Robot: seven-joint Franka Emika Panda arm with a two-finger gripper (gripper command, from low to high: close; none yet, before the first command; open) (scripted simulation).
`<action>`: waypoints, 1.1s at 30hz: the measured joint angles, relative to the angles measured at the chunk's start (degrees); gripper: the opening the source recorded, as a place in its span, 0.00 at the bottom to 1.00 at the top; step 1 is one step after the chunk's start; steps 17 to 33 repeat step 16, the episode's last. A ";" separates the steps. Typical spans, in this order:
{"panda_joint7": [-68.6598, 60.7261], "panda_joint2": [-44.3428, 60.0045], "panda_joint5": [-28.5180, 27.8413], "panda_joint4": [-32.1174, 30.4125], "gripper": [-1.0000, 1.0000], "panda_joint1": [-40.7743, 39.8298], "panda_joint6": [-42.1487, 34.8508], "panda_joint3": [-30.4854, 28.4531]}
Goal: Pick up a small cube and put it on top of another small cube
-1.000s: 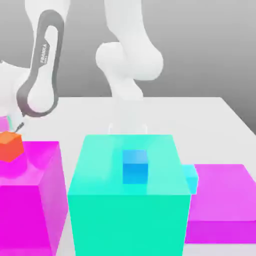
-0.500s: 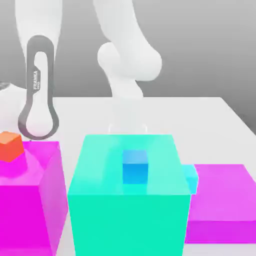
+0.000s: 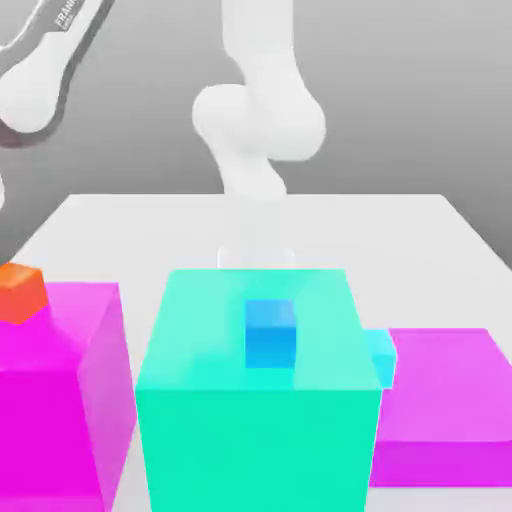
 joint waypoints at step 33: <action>22.26 -4.53 2.93 1.67 1.00 5.80 -9.12 8.28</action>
